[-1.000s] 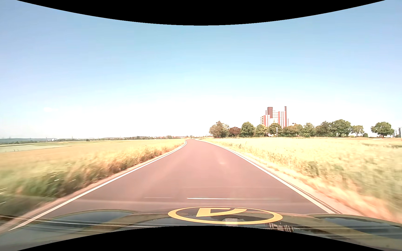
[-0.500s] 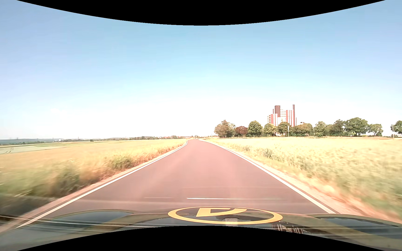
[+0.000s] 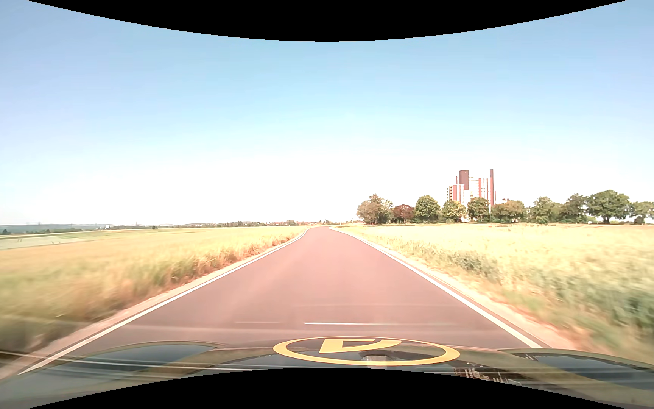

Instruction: Follow the waypoints while adhering to traffic rules and regulations

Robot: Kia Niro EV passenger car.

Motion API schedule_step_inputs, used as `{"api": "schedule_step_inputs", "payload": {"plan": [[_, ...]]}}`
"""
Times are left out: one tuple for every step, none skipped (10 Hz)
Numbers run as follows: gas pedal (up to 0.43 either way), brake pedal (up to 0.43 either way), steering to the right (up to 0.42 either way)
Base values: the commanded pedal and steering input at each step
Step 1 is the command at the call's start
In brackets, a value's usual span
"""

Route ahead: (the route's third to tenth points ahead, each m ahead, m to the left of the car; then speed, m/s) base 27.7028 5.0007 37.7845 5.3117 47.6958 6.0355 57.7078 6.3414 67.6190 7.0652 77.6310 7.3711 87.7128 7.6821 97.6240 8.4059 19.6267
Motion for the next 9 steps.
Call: {"api": "schedule_step_inputs", "payload": {"plan": [[0.157,0.000,-0.014],[0.157,0.000,-0.014],[0.157,0.000,-0.014],[0.157,0.000,-0.014],[0.157,0.000,-0.014],[0.157,0.000,-0.014],[0.157,0.000,-0.014],[0.157,0.000,-0.014],[0.157,0.000,-0.014]]}}
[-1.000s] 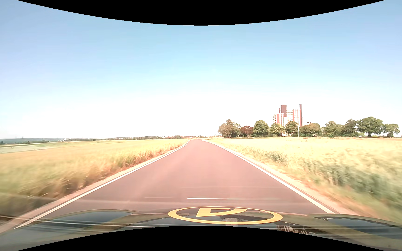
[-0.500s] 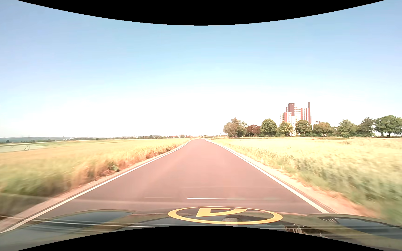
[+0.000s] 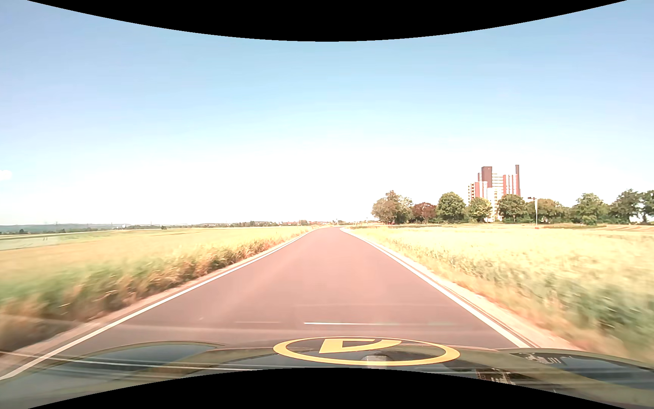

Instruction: Follow the waypoints while adhering to traffic rules and regulations

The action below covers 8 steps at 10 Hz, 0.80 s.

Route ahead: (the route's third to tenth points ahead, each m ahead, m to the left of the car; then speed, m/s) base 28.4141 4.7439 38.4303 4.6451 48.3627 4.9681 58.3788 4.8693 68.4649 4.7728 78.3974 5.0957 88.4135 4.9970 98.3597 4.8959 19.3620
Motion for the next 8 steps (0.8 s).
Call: {"api": "schedule_step_inputs", "payload": {"plan": [[0.157,0.000,-0.014],[0.150,0.000,-0.014],[0.150,0.000,-0.014],[0.150,0.000,-0.014],[0.138,0.000,-0.013],[0.130,0.000,-0.013],[0.118,0.000,-0.013],[0.110,0.000,-0.013]]}}
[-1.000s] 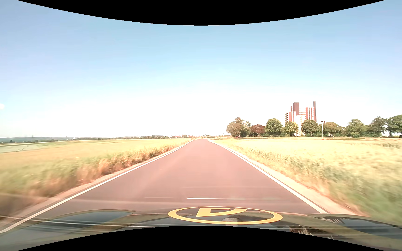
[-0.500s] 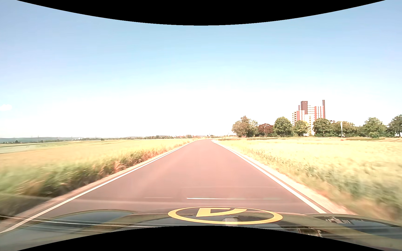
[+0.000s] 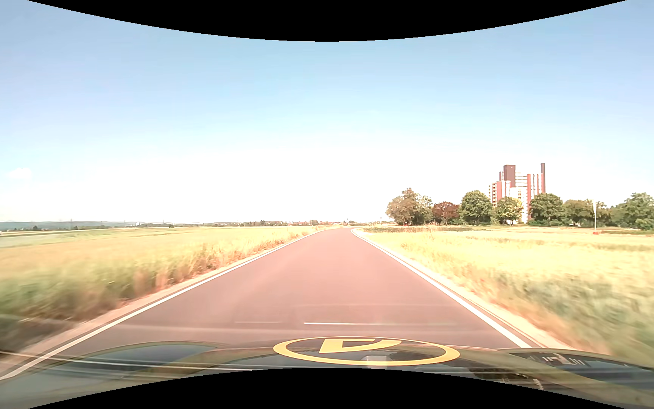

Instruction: Follow the waypoints while adhering to traffic rules and regulations

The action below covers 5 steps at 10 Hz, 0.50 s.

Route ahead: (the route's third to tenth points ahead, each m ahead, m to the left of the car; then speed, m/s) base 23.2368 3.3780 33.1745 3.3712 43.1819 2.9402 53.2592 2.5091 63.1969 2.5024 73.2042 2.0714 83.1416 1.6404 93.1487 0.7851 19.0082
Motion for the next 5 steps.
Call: {"api": "schedule_step_inputs", "payload": {"plan": [[0.110,0.000,-0.013],[0.110,0.000,-0.012],[0.110,0.000,-0.010],[0.110,0.000,-0.009],[0.110,0.000,-0.006]]}}
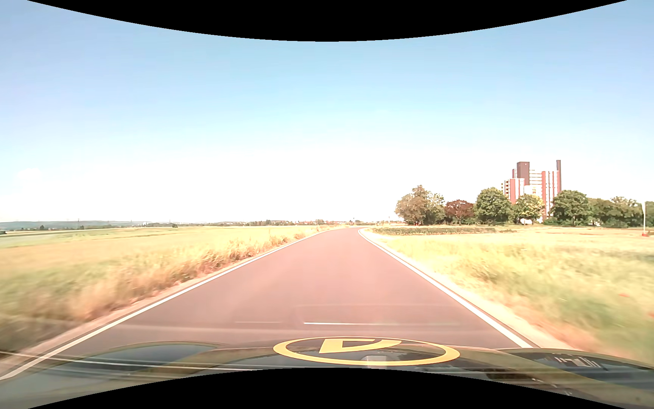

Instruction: Follow the waypoints while adhering to traffic rules and regulations

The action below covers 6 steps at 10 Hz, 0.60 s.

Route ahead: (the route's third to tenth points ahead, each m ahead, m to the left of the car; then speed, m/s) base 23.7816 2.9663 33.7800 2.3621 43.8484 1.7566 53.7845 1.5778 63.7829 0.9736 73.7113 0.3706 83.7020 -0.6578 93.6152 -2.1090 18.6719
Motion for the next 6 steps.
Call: {"api": "schedule_step_inputs", "payload": {"plan": [[0.118,0.000,-0.004],[0.118,0.000,-0.004],[0.118,0.000,-0.004],[0.118,0.000,-0.004],[0.118,0.000,-0.003],[0.118,0.000,-0.003]]}}
